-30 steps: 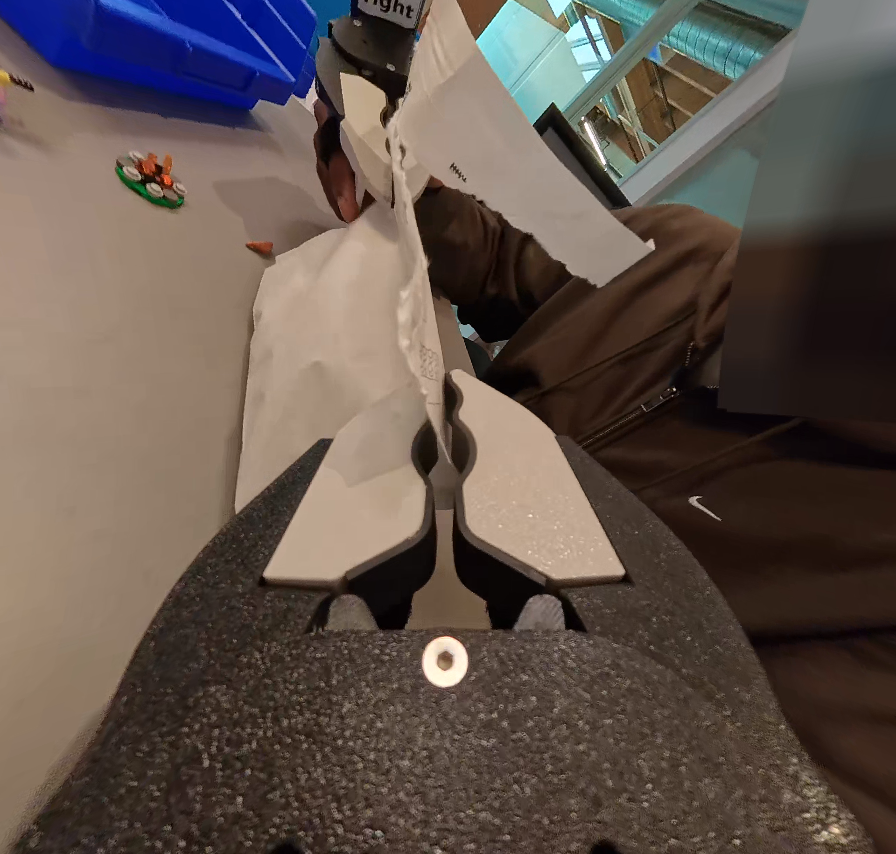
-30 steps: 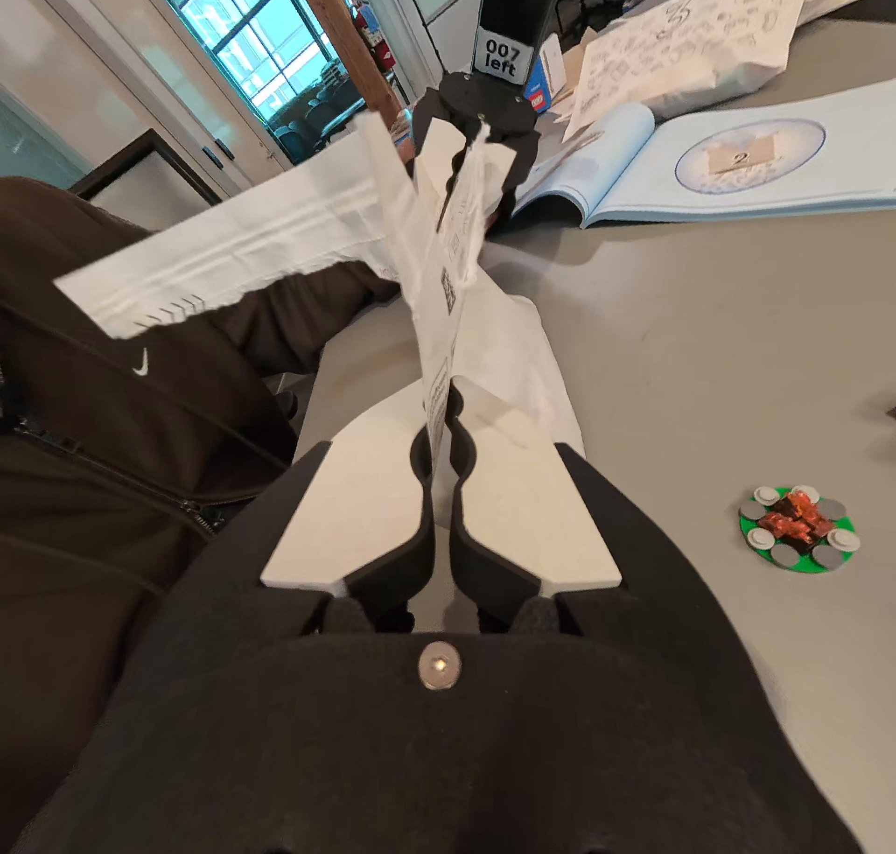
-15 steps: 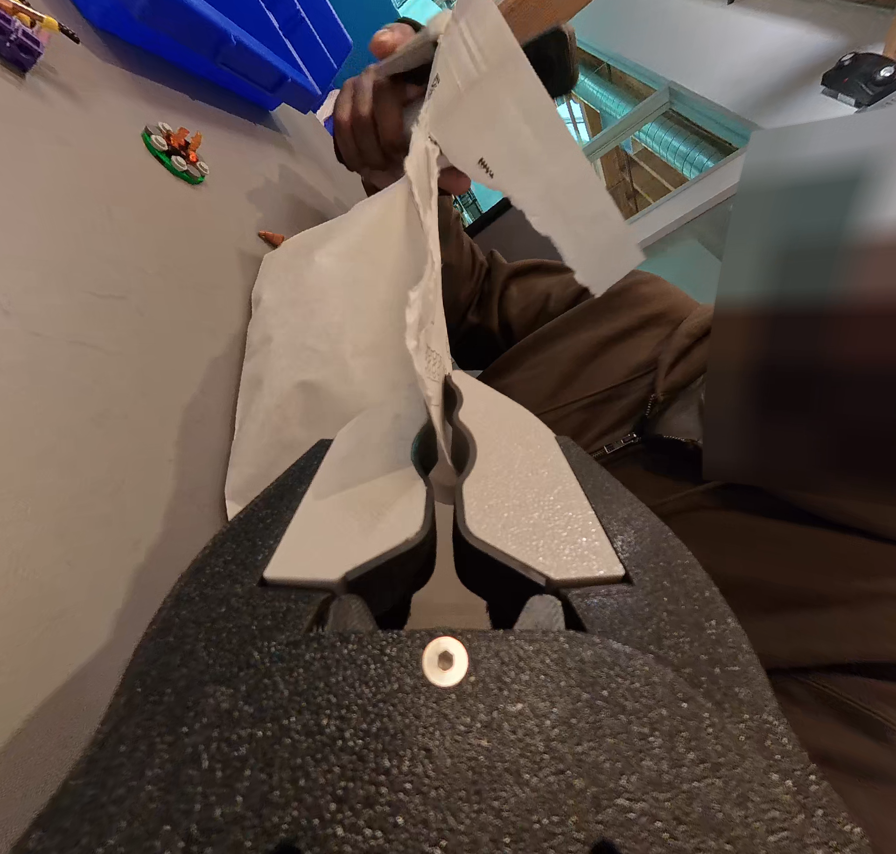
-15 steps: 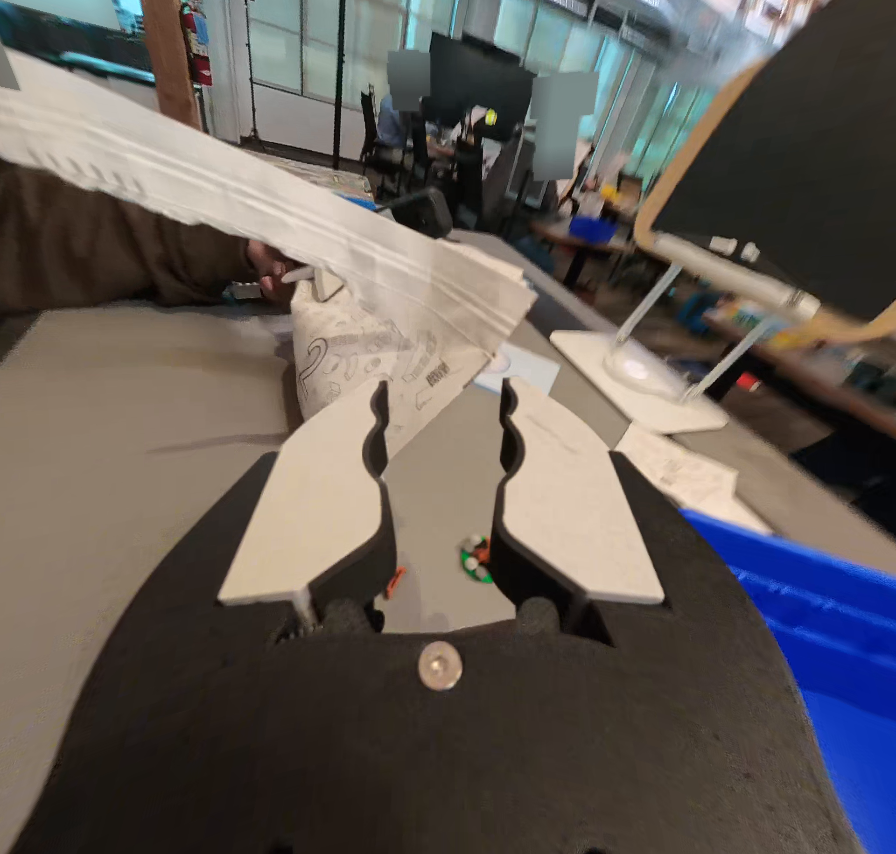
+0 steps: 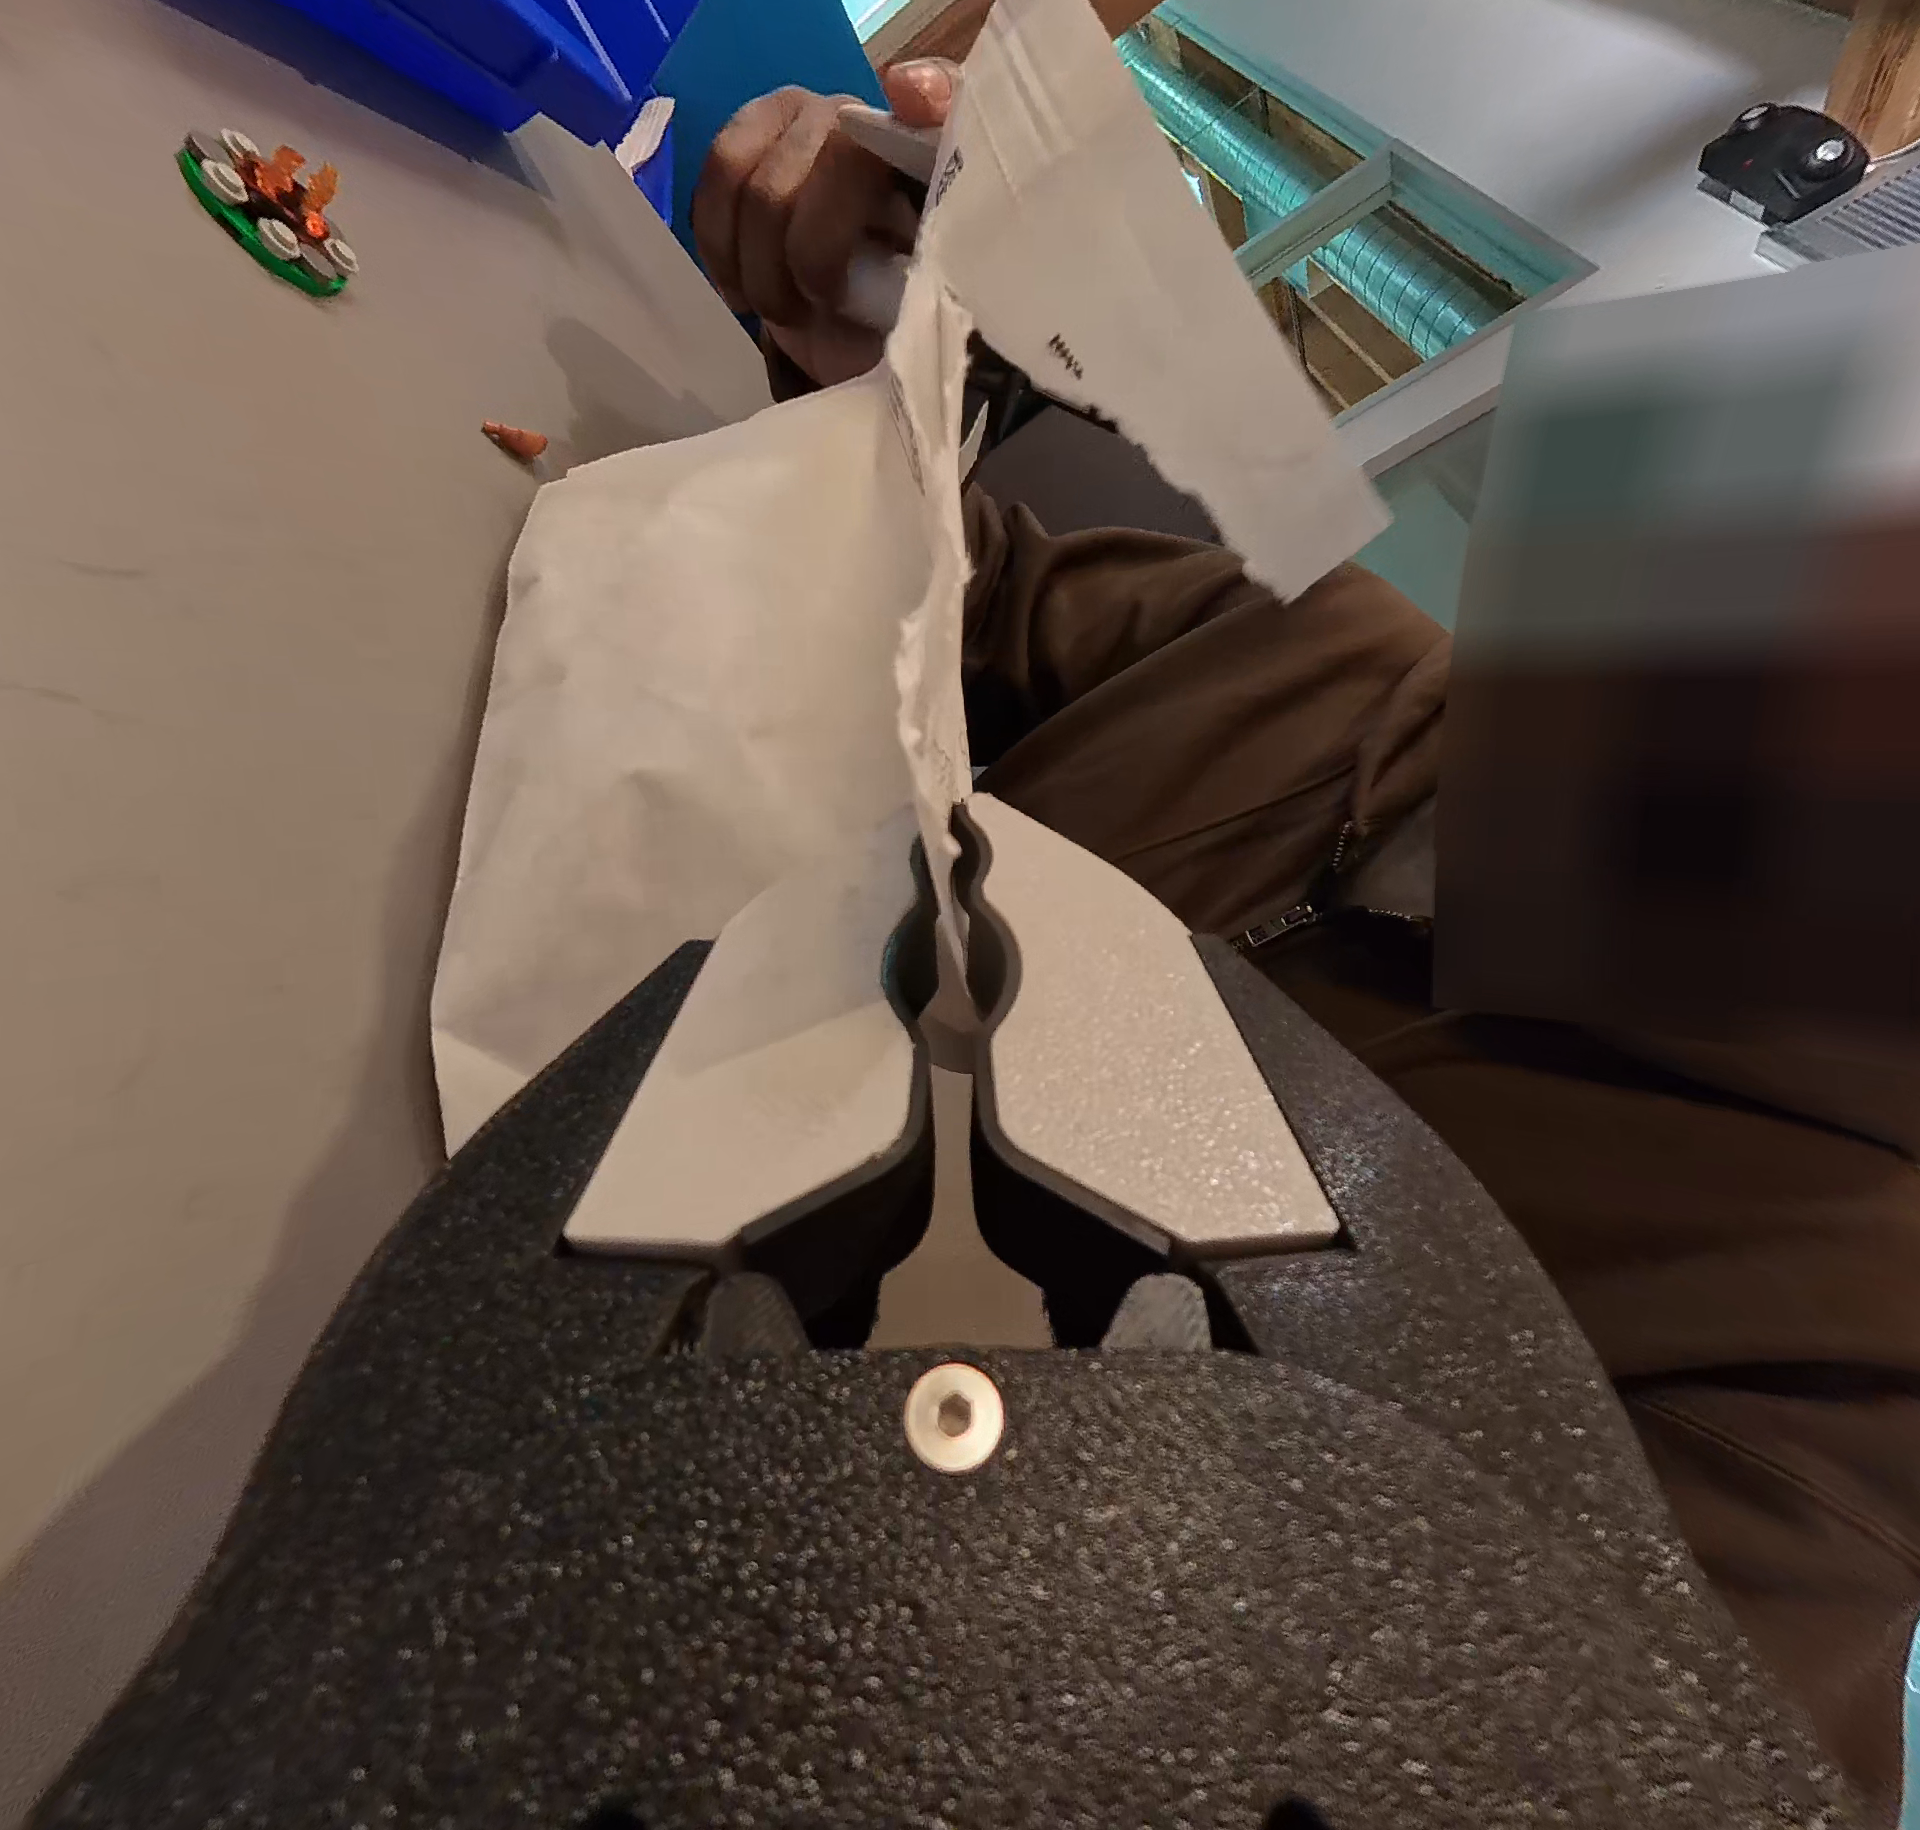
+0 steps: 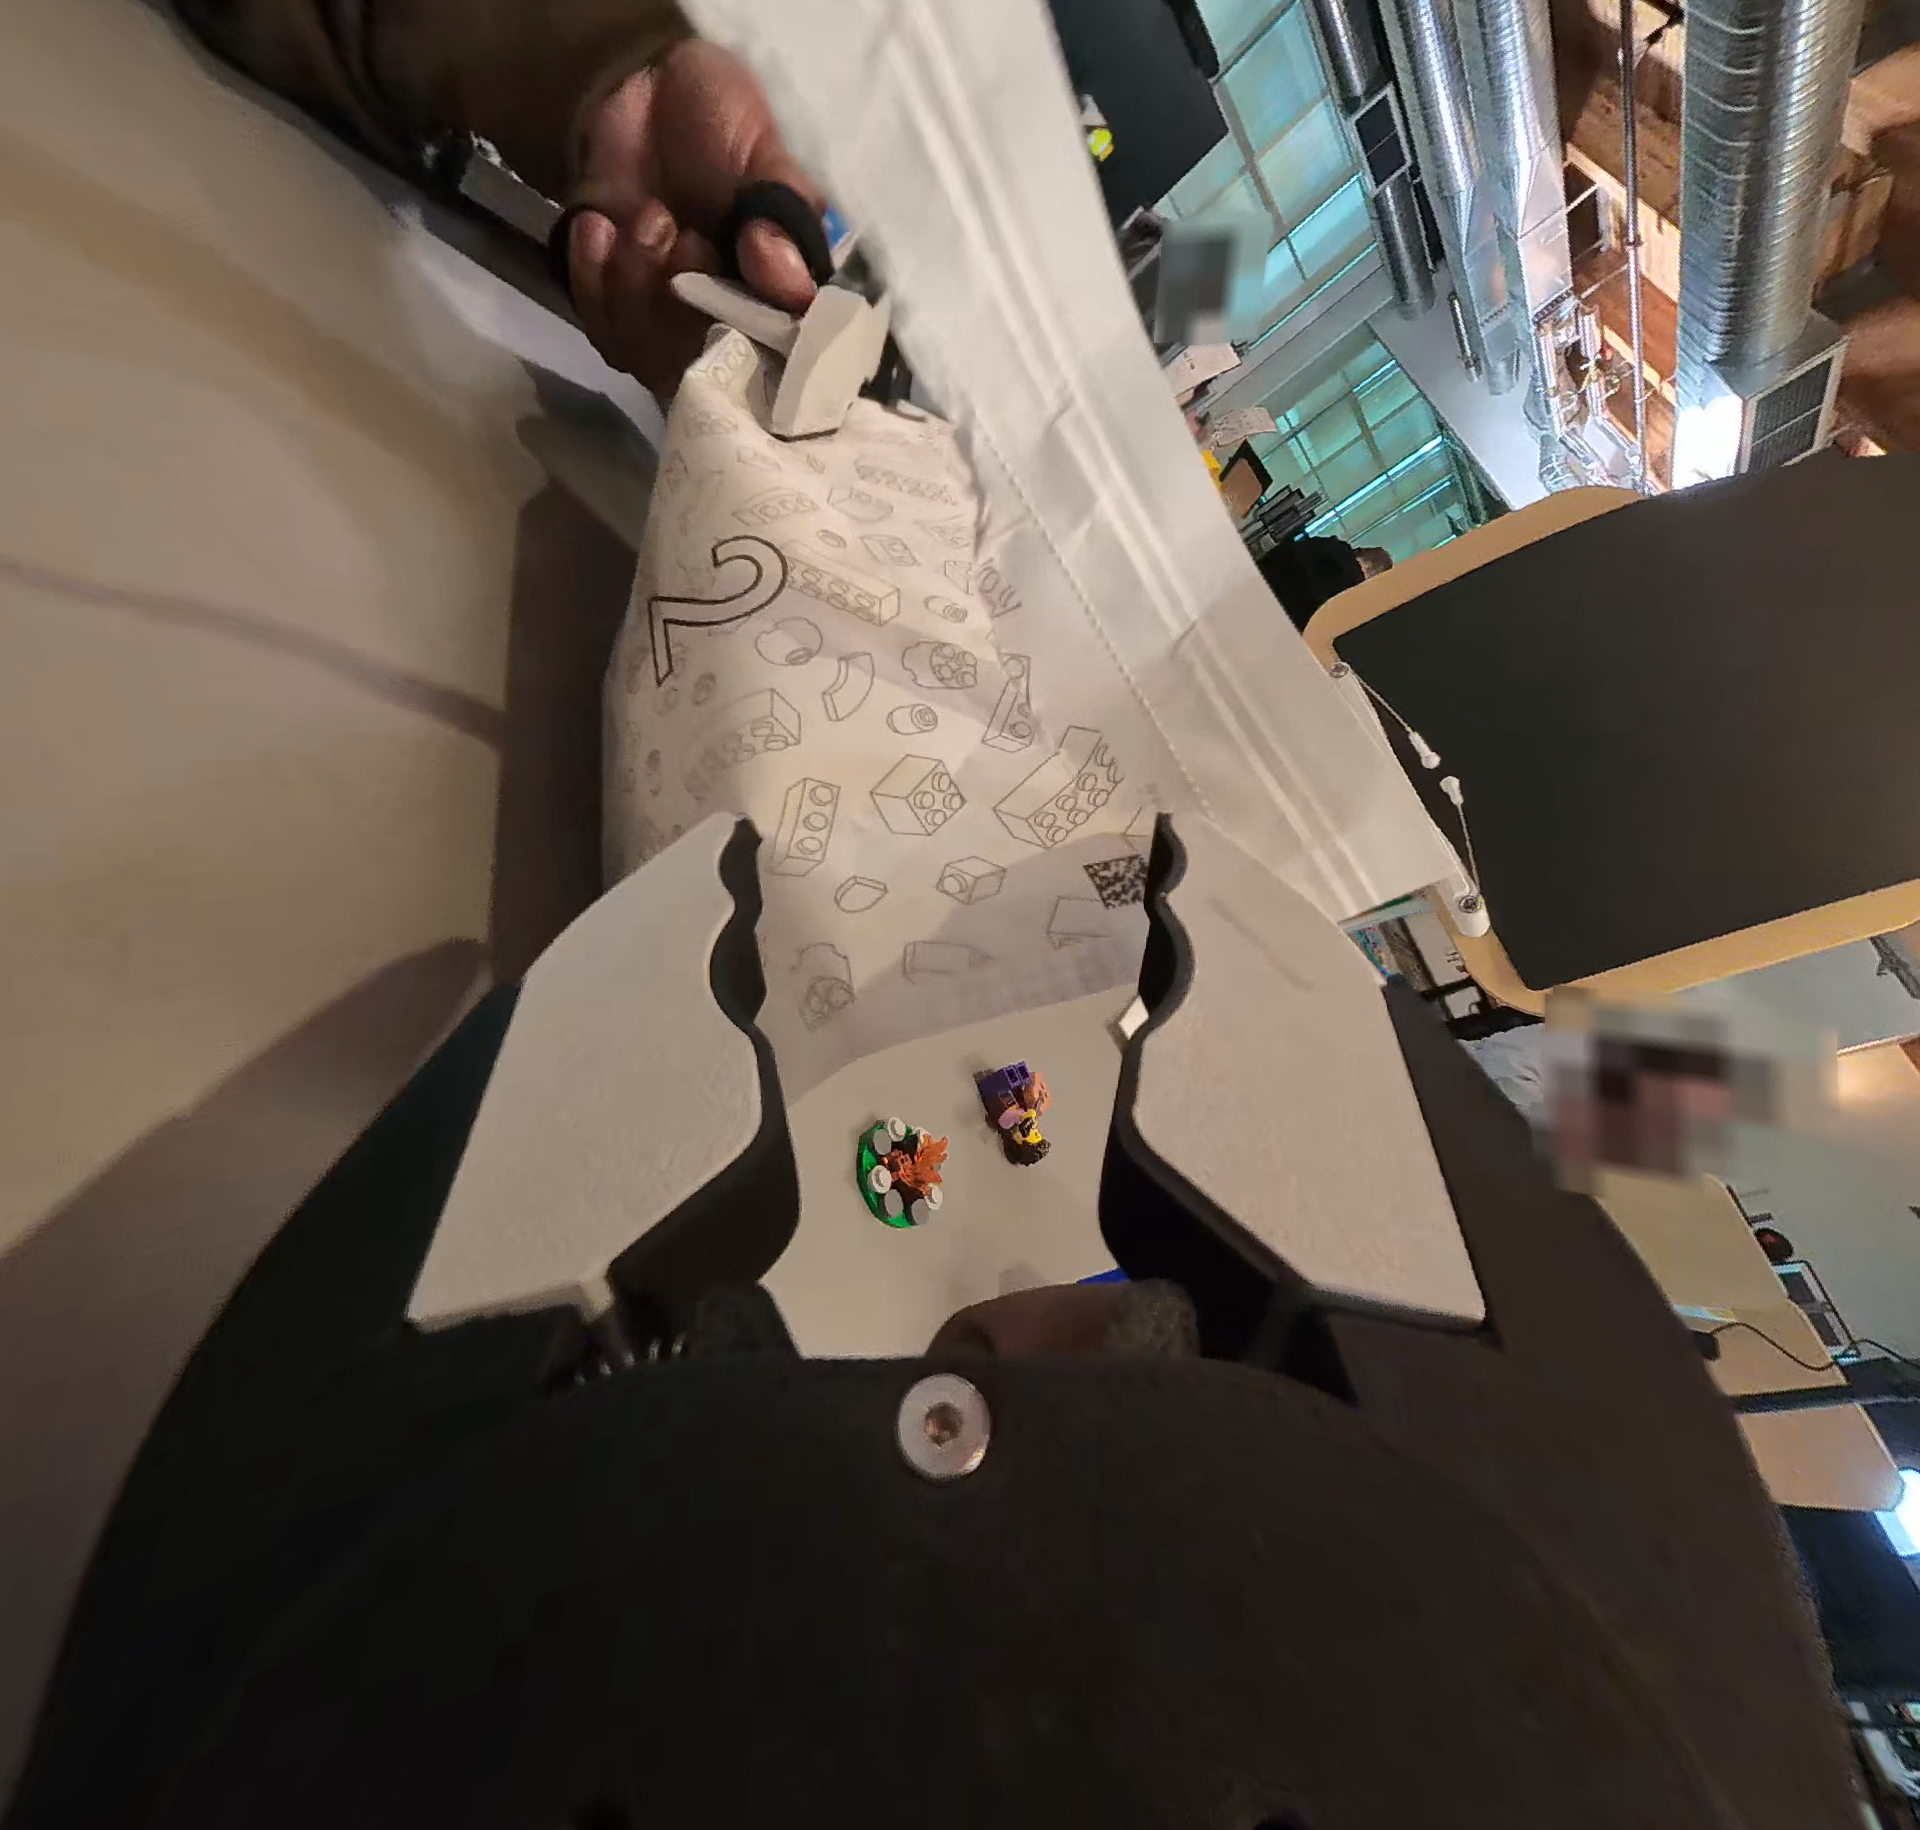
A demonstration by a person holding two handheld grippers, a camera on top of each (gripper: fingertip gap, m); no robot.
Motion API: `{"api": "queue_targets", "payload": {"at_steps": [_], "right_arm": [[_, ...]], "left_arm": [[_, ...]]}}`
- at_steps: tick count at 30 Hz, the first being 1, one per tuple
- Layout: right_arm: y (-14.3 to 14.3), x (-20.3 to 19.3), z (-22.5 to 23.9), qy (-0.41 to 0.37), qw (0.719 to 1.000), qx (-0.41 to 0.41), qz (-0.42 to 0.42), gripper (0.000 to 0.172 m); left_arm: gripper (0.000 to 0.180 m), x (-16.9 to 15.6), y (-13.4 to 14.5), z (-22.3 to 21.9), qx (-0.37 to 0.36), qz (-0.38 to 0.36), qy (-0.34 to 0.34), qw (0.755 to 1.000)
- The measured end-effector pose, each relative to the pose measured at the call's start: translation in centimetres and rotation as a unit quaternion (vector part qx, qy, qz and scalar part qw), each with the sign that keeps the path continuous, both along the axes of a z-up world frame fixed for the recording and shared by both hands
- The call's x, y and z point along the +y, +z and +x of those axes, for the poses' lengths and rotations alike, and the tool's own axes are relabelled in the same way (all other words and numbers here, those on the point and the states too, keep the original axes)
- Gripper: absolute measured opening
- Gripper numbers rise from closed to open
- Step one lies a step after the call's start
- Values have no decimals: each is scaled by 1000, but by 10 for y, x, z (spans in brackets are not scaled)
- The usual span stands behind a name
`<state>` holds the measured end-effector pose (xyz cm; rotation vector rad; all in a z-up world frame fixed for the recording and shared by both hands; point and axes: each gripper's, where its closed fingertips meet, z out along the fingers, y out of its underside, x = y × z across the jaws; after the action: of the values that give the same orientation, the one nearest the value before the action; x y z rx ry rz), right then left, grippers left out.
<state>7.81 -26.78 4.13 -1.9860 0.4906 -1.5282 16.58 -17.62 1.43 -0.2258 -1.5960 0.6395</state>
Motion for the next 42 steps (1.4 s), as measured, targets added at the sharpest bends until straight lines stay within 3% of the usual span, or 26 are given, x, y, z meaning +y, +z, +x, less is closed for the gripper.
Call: {"api": "queue_targets", "payload": {"at_steps": [7,14,20,22,26,29,31,36,39,40,42], "right_arm": [[-25,-4,3,-26,996,63,-55,70],[-38,-9,1,-39,991,103,-76,28],[-42,-10,1,-40,990,124,-61,16],[-43,-12,1,-41,989,129,-54,14],[-44,-16,2,-48,989,139,-35,12],[-44,-20,1,-51,988,142,-27,12],[-44,-20,1,-48,988,143,-21,12],[-44,-19,0,-42,988,145,-12,12],[-45,-19,0,-39,988,146,-7,12],[-45,-19,-1,-38,988,147,-3,12],[-45,-18,-1,-32,988,149,6,12]], "left_arm": [[0,5,-2,-6,-10,2,-19,1000],[0,5,-3,-9,-13,5,-21,1000],[2,4,-2,-8,-35,-23,-20,999],[9,6,1,-7,-58,-55,-21,997],[45,-2,9,9,-130,-127,33,983],[86,-14,25,26,-185,-221,106,952],[101,-18,39,31,-201,-282,141,927],[118,-8,70,17,-250,-475,173,826],[126,-8,62,6,-336,-552,182,742],[125,-9,56,2,-360,-566,171,722],[121,-10,38,-7,-400,-570,136,705]]}}
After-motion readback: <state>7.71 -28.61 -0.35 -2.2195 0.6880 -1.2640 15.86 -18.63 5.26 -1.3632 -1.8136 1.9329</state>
